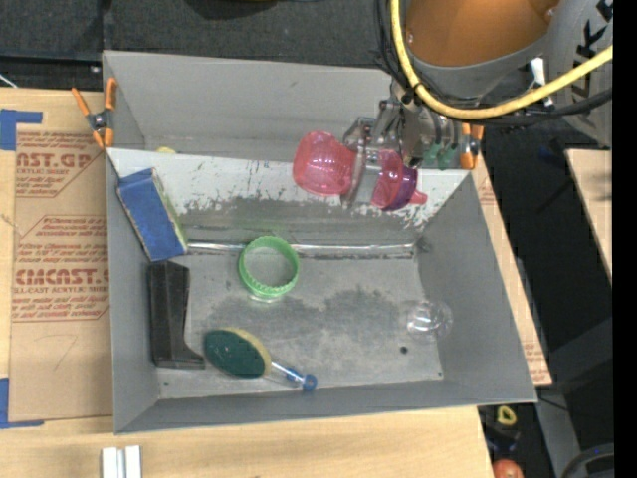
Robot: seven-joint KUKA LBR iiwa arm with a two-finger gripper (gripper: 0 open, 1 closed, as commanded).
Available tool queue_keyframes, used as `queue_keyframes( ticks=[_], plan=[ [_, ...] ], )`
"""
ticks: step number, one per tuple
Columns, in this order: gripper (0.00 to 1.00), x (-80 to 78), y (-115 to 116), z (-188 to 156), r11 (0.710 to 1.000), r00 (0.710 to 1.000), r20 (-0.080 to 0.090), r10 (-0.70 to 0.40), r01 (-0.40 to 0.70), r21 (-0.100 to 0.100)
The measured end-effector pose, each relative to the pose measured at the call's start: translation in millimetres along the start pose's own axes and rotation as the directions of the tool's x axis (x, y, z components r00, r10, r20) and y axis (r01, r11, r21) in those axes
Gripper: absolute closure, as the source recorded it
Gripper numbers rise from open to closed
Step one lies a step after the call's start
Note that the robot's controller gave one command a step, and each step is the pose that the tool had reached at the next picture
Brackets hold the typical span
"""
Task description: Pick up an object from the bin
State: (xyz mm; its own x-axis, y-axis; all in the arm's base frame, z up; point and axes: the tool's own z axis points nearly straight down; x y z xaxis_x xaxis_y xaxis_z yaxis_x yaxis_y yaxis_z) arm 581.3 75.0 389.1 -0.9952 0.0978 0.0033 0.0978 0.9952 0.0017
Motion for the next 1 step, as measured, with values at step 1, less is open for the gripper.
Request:
queue_keyframes(
  ticks=[1],
  plan=[
    [0.0, 28.8, 5.8, -24.3, 1.0, 1.0, 0.017, -0.025, 0.025, -0.003]
  ],
)
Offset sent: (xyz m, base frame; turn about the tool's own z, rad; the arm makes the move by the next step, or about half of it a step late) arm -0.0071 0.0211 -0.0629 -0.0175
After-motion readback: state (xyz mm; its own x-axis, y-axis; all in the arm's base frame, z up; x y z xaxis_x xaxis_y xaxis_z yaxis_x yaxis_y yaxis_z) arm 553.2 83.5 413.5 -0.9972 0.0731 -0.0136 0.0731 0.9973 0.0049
